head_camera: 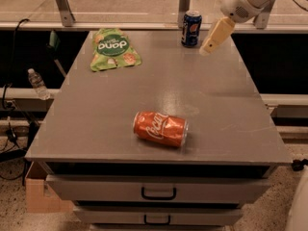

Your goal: Move pepsi can near green rice chip bag

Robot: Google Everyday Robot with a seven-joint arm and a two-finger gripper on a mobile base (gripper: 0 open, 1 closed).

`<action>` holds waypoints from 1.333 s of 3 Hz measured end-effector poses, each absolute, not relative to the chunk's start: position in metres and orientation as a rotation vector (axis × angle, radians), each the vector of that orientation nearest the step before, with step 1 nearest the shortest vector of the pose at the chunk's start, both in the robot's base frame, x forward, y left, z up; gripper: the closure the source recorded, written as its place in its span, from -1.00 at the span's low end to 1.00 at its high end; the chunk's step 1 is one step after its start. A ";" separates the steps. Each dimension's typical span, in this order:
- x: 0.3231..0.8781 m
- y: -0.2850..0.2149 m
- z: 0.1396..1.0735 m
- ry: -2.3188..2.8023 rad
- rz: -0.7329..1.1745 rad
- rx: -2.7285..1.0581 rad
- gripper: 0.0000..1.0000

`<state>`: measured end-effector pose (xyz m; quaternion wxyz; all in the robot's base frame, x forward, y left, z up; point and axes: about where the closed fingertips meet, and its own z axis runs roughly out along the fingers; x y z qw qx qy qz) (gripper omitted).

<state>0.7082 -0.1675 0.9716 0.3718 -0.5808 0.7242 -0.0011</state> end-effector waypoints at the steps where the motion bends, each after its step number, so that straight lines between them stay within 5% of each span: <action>1: 0.713 -0.166 0.963 1.881 0.023 -1.456 -1.00; 4: 0.815 -0.159 0.901 1.897 0.268 -0.863 -1.00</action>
Offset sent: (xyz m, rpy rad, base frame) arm 0.0666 0.0011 -0.0487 0.3114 0.0205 -0.2664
